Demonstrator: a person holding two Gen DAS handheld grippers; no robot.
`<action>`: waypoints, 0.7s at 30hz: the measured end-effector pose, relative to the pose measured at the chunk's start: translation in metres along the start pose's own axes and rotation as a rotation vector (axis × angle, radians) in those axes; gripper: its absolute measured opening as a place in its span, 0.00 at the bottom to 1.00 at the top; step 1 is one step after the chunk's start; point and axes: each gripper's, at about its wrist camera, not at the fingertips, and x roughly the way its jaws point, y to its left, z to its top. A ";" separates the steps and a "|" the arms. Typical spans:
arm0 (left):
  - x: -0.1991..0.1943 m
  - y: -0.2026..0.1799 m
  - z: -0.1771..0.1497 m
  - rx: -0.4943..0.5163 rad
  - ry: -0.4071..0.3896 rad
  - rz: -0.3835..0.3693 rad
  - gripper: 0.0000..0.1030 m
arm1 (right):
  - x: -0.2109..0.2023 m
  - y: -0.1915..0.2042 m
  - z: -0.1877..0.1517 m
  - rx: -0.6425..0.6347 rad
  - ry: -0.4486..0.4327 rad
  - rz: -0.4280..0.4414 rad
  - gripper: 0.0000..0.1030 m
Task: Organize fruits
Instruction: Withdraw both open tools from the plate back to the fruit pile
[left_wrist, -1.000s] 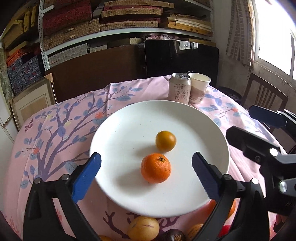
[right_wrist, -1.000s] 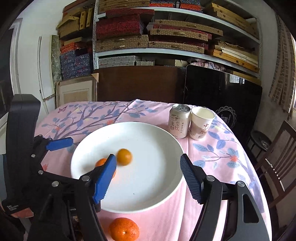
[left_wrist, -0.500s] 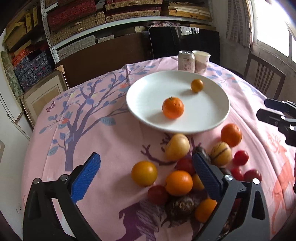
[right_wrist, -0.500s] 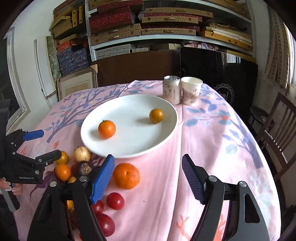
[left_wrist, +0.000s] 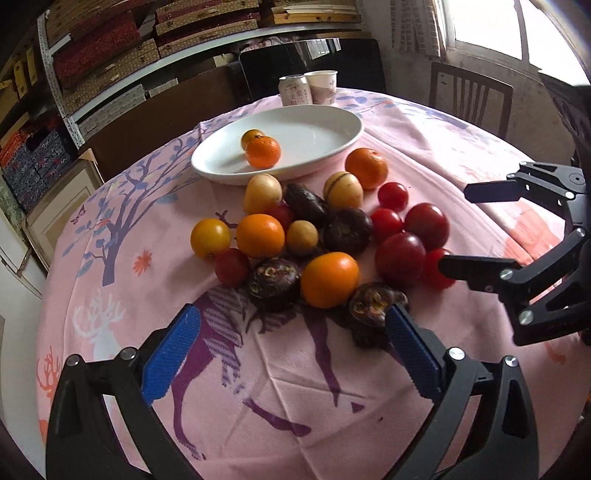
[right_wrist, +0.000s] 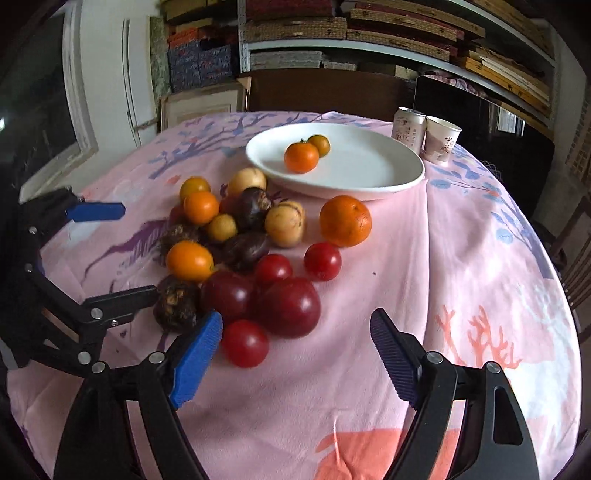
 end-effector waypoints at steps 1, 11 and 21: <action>0.000 -0.004 -0.003 0.010 0.001 -0.008 0.96 | -0.002 0.007 -0.001 -0.031 0.002 -0.017 0.81; 0.018 -0.025 -0.011 0.076 0.033 0.014 0.96 | 0.013 0.022 -0.003 -0.086 0.082 -0.041 0.61; 0.032 -0.005 -0.011 -0.105 0.098 -0.105 0.96 | 0.019 0.007 0.000 -0.003 0.084 0.036 0.62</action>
